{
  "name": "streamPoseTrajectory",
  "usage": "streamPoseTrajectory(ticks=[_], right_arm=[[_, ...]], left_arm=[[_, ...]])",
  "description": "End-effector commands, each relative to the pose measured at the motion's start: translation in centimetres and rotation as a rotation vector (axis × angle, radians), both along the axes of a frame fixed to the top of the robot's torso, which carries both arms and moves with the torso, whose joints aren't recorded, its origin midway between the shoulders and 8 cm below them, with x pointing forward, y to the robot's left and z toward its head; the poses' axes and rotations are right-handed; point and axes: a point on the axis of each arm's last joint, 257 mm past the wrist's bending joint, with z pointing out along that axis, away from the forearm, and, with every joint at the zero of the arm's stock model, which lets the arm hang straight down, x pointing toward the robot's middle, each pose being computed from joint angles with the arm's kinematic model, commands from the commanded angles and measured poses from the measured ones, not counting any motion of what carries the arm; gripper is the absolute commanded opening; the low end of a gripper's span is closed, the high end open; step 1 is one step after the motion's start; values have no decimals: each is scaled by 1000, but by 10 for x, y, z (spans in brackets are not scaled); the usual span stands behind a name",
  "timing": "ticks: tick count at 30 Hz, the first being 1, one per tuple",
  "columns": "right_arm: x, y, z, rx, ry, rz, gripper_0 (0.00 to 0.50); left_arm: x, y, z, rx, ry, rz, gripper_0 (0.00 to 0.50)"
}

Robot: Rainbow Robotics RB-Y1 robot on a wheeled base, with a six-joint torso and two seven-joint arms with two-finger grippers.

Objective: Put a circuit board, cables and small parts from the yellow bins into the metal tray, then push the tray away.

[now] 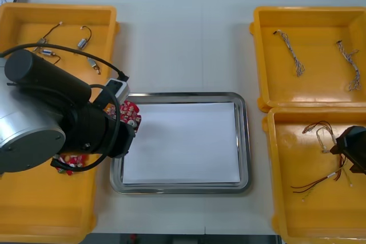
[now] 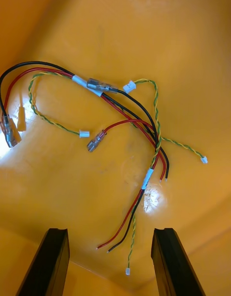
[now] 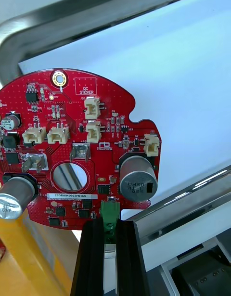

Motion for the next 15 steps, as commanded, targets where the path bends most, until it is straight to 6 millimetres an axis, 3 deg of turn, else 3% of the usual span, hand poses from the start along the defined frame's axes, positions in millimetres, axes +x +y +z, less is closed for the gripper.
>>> streamPoseTrajectory(ticks=[1, 15], right_arm=[[9, -13, 12, 22, -21, -124, 500], [12, -22, -18, 17, -16, -173, 500]], left_arm=[[0, -31, 14, -57, -44, 17, 0], [-18, -44, -17, 8, -19, -28, 0]])
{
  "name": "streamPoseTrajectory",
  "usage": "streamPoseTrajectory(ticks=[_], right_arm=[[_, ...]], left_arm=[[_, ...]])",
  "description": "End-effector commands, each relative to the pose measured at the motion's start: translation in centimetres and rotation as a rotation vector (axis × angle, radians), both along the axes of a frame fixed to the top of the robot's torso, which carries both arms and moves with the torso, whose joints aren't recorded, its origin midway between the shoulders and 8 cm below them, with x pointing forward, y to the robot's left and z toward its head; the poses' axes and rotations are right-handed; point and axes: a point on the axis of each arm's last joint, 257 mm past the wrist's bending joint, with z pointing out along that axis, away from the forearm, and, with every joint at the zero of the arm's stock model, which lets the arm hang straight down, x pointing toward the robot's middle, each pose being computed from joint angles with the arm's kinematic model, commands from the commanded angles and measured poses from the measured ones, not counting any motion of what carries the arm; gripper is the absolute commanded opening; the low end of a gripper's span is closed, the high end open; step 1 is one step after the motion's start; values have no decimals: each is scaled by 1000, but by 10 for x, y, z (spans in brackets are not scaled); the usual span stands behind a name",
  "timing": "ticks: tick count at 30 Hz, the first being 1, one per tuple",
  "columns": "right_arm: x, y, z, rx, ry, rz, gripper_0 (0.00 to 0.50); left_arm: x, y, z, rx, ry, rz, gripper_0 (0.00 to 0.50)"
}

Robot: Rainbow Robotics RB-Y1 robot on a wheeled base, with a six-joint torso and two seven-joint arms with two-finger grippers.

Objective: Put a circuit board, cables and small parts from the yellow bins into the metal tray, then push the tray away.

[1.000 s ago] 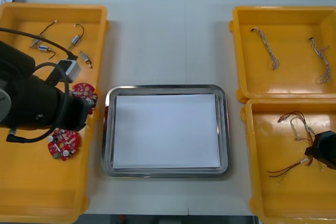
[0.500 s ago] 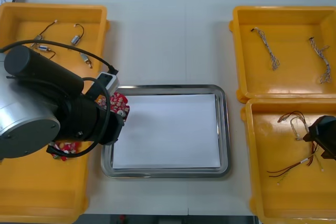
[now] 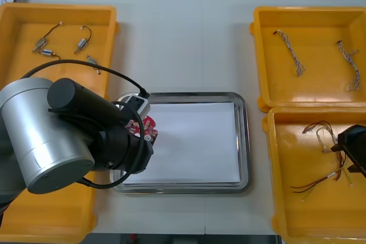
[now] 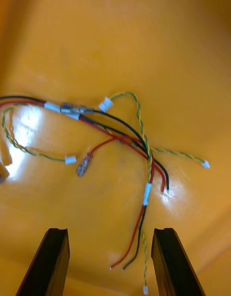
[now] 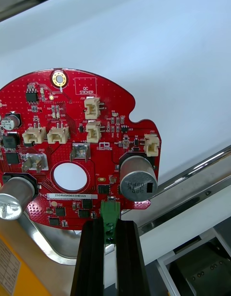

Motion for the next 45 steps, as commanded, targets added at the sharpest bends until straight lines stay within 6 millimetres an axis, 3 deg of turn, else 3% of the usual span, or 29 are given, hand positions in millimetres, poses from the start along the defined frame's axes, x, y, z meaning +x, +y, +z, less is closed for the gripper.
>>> streamPoseTrajectory(ticks=[1, 20, 28, 34, 45], right_arm=[[0, -11, -5, -44, -16, -16, 500], [-10, -12, -41, -85, -33, -17, 500], [-13, -5, -50, -76, -32, -26, 500], [-12, 0, -55, -75, -38, -30, 500], [-12, 9, -64, -78, -47, -42, 500]], left_arm=[[-1, -11, 7, -19, -30, 21, 0], [4, -11, -40, 37, 2, 15, 0], [-2, -6, -51, 66, 22, 15, 0], [5, 0, -60, 90, 22, 37, 0], [2, -3, -70, 97, 27, 21, 0]])
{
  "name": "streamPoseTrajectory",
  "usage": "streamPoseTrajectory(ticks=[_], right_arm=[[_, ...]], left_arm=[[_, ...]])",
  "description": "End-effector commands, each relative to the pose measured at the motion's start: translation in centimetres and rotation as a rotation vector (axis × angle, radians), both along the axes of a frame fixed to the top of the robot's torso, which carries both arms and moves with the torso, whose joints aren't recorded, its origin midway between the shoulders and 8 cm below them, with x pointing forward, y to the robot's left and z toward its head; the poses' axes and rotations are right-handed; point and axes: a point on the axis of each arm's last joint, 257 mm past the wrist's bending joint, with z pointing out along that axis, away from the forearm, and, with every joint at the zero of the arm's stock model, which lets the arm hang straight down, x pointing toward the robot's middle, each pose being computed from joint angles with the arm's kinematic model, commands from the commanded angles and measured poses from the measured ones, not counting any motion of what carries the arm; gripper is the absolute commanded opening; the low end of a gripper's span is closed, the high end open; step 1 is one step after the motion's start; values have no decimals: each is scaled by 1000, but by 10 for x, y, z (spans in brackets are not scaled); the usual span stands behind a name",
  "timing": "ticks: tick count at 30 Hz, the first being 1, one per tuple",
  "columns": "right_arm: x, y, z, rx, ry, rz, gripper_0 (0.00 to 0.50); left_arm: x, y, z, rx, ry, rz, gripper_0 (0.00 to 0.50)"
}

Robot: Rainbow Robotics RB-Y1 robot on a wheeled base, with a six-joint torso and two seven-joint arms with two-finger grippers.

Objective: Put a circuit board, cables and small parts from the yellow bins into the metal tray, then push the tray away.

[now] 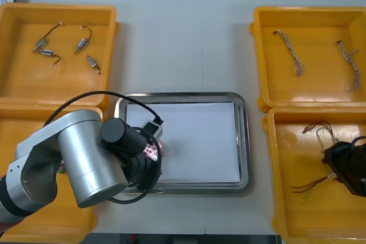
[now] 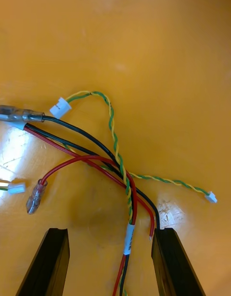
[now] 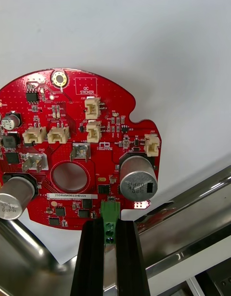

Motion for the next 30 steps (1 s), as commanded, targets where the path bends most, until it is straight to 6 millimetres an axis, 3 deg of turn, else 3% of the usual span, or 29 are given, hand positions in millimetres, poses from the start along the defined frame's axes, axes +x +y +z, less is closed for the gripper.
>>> streamPoseTrajectory(ticks=[1, 20, 22, 24, 27, 29, 30], right_arm=[[-7, 11, -12, 18, 3, -26, 500], [-1, 23, -25, -48, -19, -57, 500], [-1, 24, -25, -47, -19, -55, 500], [-1, 25, -25, -42, -20, -55, 500], [2, 27, -24, -31, -27, -56, 500], [2, 28, -24, -26, -29, -56, 500], [3, 29, -22, -21, -32, -57, 500]], left_arm=[[5, 1, 5, -15, -21, 62, 0], [0, 8, -3, 14, -22, 60, 0], [1, 7, -3, 11, -26, 59, 49], [1, 6, -3, 8, -25, 60, 176], [1, 5, -3, 2, -27, 63, 410], [2, 5, -3, 0, -27, 64, 491], [2, 4, -3, -3, -28, 64, 500]])
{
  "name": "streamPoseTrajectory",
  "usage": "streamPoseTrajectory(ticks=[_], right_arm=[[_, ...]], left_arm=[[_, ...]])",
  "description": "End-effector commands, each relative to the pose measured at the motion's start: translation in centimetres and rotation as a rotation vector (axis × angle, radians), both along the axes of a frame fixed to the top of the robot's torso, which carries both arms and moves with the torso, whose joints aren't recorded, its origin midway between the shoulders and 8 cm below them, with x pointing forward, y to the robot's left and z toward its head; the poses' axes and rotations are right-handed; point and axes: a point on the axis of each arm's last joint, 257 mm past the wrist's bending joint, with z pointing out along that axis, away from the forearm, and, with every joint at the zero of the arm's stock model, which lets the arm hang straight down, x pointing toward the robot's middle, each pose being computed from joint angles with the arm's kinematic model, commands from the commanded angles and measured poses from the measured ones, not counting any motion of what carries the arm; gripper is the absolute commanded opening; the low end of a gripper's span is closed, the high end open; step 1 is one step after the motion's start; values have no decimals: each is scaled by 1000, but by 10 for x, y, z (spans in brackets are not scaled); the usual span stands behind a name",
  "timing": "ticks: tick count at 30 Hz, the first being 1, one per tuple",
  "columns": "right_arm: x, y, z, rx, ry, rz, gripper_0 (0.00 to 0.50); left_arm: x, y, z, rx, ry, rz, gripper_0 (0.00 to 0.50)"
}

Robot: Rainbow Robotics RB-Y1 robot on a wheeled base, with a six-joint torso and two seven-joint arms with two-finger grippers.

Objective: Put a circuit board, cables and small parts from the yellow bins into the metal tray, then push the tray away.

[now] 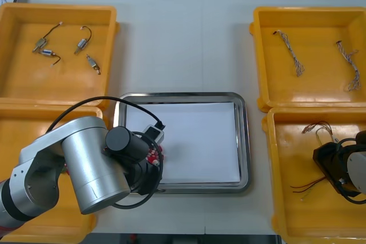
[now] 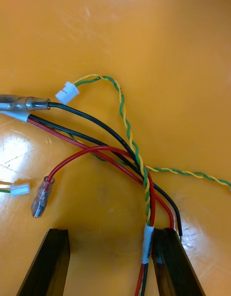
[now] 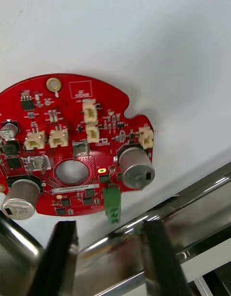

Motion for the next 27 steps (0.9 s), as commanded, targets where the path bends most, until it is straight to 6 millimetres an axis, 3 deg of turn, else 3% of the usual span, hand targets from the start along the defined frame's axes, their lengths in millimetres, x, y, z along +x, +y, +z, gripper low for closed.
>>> streamPoseTrajectory(ticks=[1, 4, 5, 8, 9, 10, 11, 12, 18, 27], right_arm=[[-6, 19, -9, 42, 9, 20, 500], [-5, 20, -9, 48, 6, 21, 500], [-4, 20, -8, 48, 3, 22, 465], [-3, 21, -8, 54, -2, 23, 317], [-3, 21, -7, 57, -4, 21, 229], [-2, 21, -7, 57, -7, 22, 184], [-2, 21, -7, 58, -7, 21, 90], [-2, 21, -7, 60, -6, 21, 57], [0, 22, -5, 67, -12, 20, 0], [5, 21, 1, 68, -24, 29, 0]], left_arm=[[6, 3, 6, -31, -22, 83, 500], [7, 2, 7, -38, -25, 87, 500], [8, 3, 7, -37, -25, 89, 500], [11, 2, 13, -49, -35, 94, 500], [12, 1, 17, -58, -36, 96, 500], [12, 1, 19, -63, -35, 98, 500], [12, 0, 23, -71, -31, 98, 500], [12, 1, 28, -81, -22, 100, 500], [12, 6, 61, -111, 6, 109, 500], [21, 33, 117, -162, -10, 169, 500]])
